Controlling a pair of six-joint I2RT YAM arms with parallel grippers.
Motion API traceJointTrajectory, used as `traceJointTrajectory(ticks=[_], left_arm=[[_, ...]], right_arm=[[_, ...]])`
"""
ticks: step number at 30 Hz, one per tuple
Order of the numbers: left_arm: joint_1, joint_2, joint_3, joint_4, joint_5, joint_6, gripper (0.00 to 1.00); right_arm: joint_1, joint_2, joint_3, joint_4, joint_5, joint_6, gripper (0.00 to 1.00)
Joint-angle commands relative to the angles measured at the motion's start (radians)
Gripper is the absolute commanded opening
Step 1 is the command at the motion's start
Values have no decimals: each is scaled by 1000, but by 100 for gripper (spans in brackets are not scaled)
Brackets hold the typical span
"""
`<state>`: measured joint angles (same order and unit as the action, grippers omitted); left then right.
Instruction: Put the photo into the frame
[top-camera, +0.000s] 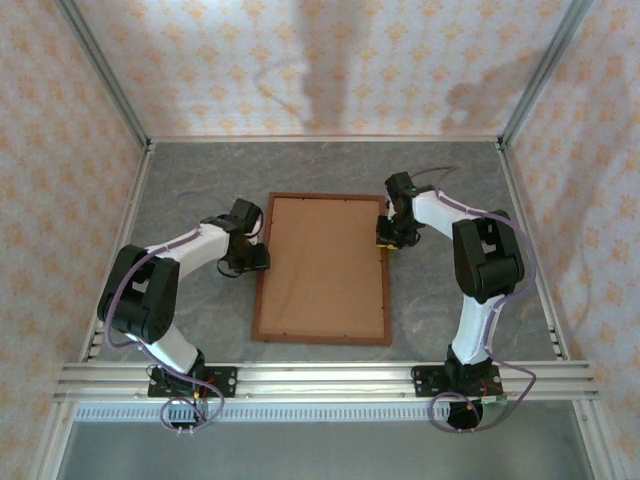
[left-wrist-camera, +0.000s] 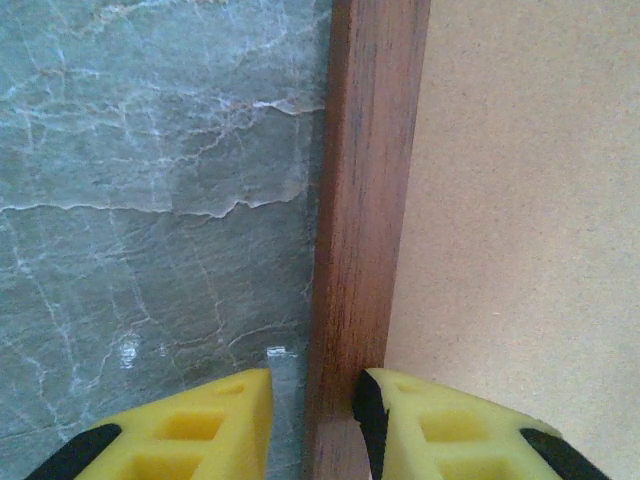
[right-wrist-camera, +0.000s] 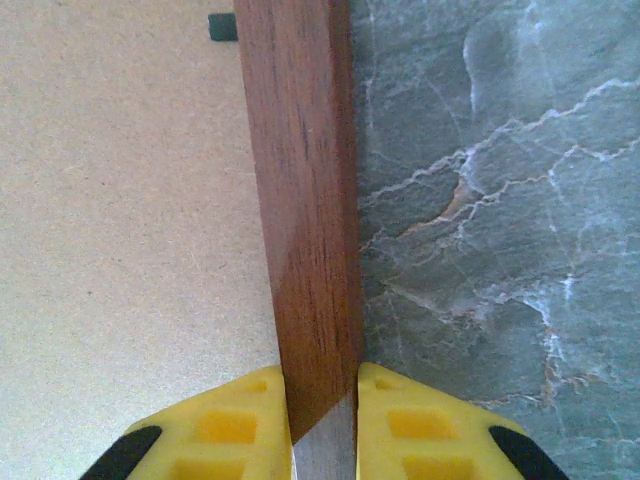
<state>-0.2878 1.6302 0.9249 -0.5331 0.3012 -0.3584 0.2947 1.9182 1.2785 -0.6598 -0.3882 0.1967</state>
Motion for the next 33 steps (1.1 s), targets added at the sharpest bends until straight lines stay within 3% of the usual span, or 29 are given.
traceJointTrajectory(ticks=[1,14,22,29,33], left_arm=[[-36,55,16,44,10,-18,32],[-133,136,12,64,-17,-32,35],[-159,141,31,62,-22,-36,42],[-142,-15,19,-9,-117,-37,57],[-117,-148,-50,-65,-136,-54,61]], right_arm=[[19,67,-21,12,17,-5,18],[26,74,-21,16,11,-4,18],[28,80,-17,13,11,-5,17],[28,74,-18,7,23,-5,17],[27,77,-15,7,25,-6,17]])
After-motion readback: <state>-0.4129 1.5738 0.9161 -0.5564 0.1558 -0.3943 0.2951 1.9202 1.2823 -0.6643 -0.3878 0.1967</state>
